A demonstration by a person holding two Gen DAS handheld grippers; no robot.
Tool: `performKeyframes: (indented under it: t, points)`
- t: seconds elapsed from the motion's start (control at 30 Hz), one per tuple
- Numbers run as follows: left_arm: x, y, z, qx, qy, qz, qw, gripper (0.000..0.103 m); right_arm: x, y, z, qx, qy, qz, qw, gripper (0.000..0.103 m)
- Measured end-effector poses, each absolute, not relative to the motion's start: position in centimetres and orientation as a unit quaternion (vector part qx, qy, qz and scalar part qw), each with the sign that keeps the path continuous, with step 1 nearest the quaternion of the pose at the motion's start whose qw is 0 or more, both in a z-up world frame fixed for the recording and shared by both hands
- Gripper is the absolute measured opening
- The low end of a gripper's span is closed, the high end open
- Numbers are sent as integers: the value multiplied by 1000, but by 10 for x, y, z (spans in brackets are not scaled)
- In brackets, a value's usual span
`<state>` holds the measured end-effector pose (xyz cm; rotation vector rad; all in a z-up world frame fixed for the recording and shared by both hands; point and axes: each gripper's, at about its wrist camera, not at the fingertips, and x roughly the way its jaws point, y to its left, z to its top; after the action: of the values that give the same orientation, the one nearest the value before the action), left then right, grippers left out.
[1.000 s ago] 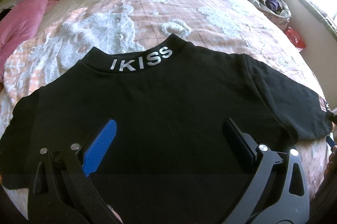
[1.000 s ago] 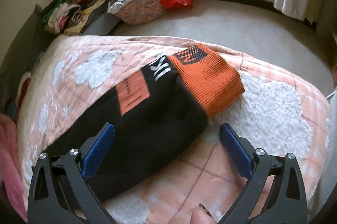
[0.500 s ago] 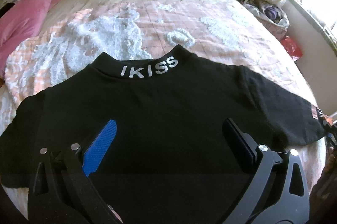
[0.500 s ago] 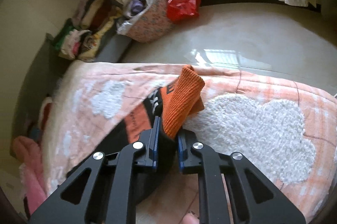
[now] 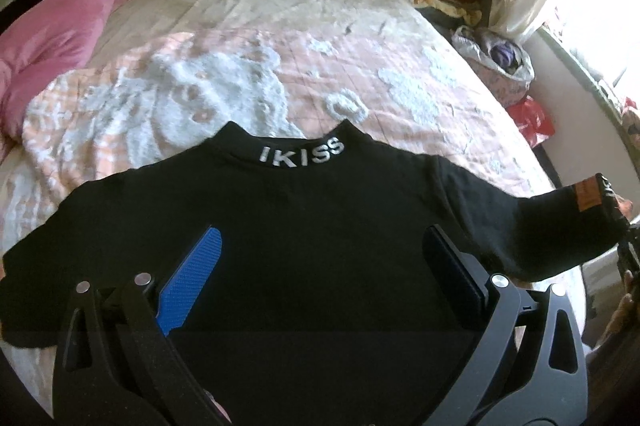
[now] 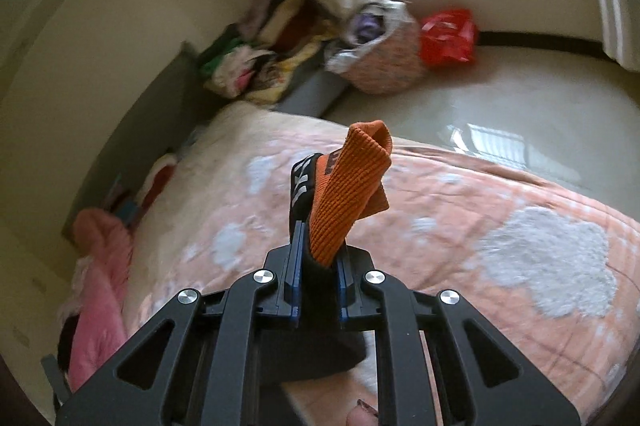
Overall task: Fold small clothes
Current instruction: 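Lift the sleeve with the right tool and carry it across the shirt body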
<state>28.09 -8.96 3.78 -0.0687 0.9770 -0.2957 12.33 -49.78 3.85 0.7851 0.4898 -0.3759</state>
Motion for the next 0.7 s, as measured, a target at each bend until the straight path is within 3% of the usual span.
performKeyframes:
  t: [0.7]
  points:
    - [270,-26,75,-84,451,-162,873,95,179,-354,93,273,271,-58,921,12]
